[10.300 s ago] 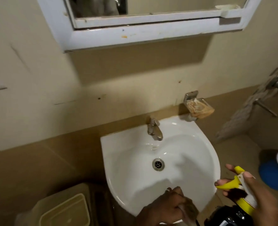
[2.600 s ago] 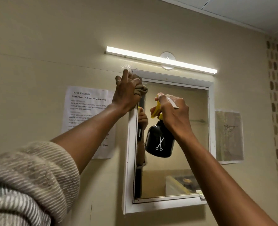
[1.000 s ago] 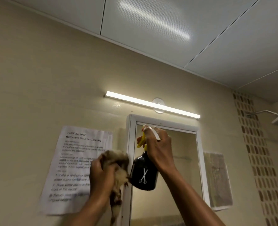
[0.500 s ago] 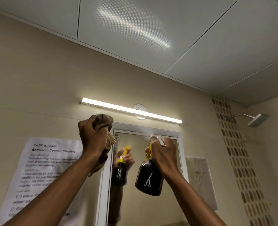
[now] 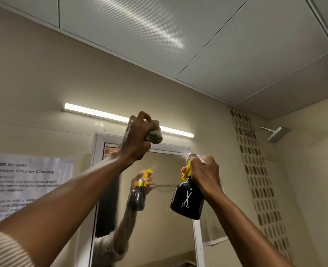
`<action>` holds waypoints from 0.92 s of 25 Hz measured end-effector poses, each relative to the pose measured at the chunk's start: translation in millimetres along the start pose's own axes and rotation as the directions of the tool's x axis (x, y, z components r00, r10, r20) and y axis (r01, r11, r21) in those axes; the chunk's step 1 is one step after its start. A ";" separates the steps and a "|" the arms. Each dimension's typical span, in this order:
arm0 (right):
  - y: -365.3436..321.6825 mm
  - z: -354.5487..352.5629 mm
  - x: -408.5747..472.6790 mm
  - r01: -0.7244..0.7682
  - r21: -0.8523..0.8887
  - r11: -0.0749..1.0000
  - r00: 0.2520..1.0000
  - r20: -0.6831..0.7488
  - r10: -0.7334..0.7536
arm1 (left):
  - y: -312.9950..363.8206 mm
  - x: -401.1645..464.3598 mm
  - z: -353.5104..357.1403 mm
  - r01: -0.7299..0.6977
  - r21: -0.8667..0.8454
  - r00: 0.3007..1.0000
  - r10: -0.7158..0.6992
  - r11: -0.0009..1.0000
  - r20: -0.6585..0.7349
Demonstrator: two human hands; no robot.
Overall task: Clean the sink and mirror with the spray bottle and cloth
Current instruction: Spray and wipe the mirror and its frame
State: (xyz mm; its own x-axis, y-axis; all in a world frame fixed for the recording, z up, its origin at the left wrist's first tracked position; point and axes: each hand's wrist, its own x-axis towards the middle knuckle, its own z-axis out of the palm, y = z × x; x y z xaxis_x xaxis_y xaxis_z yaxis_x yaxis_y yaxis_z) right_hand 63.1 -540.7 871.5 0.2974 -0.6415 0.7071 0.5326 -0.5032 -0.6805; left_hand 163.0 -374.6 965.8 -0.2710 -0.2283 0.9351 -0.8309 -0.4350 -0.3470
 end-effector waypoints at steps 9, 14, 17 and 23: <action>18.1 -47.0 17.5 -0.031 -0.058 0.998 0.999 -0.031 0.029 | 20.5 33.8 112.7 -0.426 0.204 0.886 0.360 0.882 0.294; 15.3 -69.7 20.2 0.042 -0.108 0.993 0.999 -0.002 -0.042 | 36.8 61.6 165.6 -0.535 0.212 0.799 0.409 0.818 0.441; 19.0 -82.4 21.9 0.102 -0.157 0.982 0.995 0.030 -0.098 | 35.6 70.5 184.0 -0.530 0.201 0.745 0.339 0.824 0.575; 28.4 -102.1 17.1 0.152 -0.174 0.973 0.988 0.047 -0.146 | 5.1 75.1 176.5 0.075 -0.146 0.804 0.027 0.986 0.595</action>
State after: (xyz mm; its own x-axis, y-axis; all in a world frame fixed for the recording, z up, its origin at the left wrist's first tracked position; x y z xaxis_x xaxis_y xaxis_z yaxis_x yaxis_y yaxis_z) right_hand 2.4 -625.0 844.7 0.2529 -0.5335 0.8071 0.4256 -0.6879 -0.5880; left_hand 224.2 -547.7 1021.6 0.0488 -0.7131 0.6993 -0.9110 -0.3188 -0.2615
